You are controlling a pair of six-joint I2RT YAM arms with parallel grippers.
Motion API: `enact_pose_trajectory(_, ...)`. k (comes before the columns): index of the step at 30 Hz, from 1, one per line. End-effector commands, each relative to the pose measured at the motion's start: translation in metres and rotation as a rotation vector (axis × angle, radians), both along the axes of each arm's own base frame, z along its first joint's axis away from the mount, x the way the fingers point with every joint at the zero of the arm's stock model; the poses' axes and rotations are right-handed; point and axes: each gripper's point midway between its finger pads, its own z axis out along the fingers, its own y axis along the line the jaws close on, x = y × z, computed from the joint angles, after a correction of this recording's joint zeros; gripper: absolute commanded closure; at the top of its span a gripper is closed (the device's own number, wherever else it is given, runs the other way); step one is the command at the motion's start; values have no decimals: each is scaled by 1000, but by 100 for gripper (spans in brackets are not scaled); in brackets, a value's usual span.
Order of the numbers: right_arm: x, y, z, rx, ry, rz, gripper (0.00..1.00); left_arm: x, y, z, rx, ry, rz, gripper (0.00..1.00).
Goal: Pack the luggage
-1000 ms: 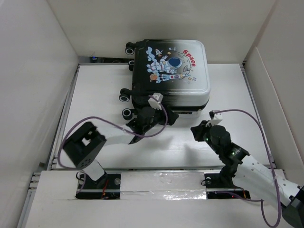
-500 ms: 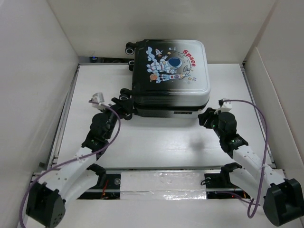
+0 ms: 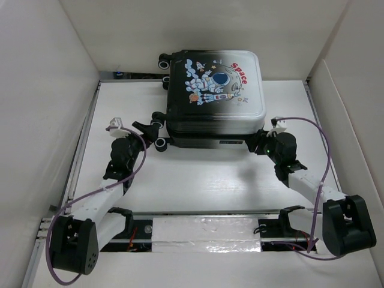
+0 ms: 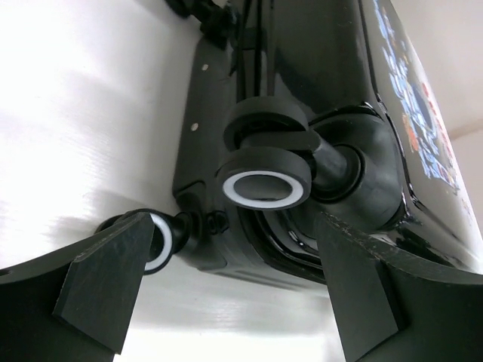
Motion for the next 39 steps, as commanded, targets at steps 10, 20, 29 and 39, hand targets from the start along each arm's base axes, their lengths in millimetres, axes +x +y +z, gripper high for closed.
enact_pose_trajectory(10, 37, 5, 32, 35, -155, -42, 50, 29, -37, 54, -89, -224, -178, 12)
enact_pose_trajectory(20, 35, 15, 20, 42, -148, -97, 70, 36, -41, 64, -94, -263, -197, 23)
enact_pose_trajectory(29, 48, 2, 24, 21, -176, -226, 60, 39, -47, 61, -91, -252, -227, 24)
enact_pose_trajectory(39, 57, -8, 21, 15, -216, -302, 97, 44, -54, 64, -99, -272, -264, 34)
